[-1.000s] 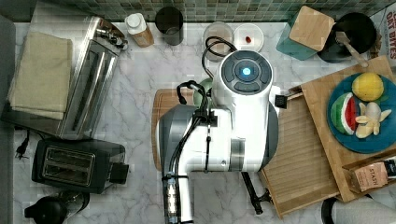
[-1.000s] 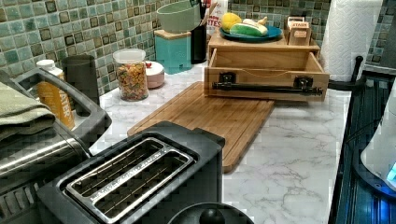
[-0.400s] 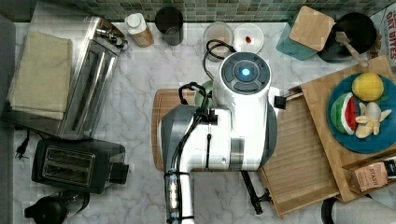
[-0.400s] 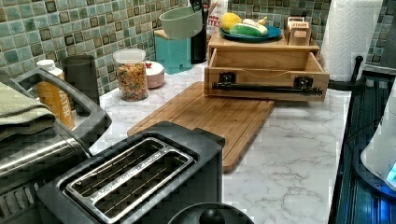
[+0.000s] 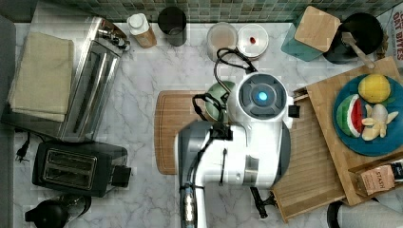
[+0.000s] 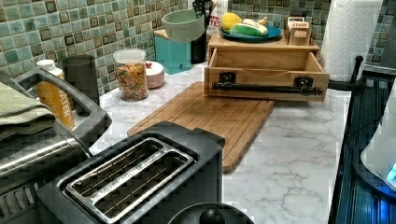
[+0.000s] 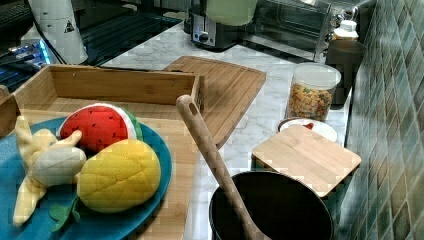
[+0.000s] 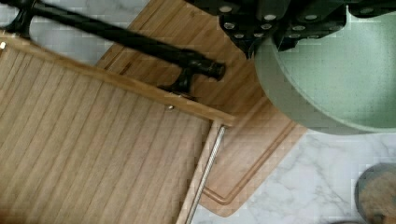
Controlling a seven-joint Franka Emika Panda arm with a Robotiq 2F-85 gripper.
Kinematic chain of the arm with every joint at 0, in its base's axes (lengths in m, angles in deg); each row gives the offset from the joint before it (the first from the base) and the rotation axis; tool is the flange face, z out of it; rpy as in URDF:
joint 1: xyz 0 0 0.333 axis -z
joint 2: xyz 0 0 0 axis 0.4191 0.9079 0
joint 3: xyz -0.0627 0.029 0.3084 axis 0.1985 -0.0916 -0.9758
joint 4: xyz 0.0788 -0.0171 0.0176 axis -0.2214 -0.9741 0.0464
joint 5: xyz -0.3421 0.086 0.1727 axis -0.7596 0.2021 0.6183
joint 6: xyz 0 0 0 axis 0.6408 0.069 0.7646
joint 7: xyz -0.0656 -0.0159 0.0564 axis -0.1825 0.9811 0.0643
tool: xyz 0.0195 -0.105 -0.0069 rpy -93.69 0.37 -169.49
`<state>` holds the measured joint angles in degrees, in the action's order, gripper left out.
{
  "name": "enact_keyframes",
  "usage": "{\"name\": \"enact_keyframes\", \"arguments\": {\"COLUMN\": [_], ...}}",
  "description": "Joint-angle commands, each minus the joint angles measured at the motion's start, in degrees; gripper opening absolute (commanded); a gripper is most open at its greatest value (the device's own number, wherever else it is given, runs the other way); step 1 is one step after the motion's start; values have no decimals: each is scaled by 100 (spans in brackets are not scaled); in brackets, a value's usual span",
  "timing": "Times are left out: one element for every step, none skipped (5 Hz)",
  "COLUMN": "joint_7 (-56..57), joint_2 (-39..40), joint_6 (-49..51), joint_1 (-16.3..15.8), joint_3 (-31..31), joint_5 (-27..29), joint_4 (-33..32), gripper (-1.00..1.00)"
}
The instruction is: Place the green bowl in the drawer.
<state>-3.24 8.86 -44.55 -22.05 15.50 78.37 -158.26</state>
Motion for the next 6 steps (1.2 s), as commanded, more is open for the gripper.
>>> {"name": "enact_keyframes", "arguments": {"joint_7": [1637, 1918, 2145, 2329, 2284, 2853], "joint_2": [-616, -715, -614, -401, -306, 169], "joint_6": [-126, -557, -653, -954, -1434, -1579], "joint_1": [870, 997, 1024, 1096, 1127, 1166], "joint_3": [1125, 1311, 1474, 1454, 1401, 1664], "joint_5": [278, 429, 380, 280, 97, 530], "joint_4": [-478, -800, -886, -1037, -1262, -1101], "gripper": [-100, -100, -100, -100, -100, -100]}}
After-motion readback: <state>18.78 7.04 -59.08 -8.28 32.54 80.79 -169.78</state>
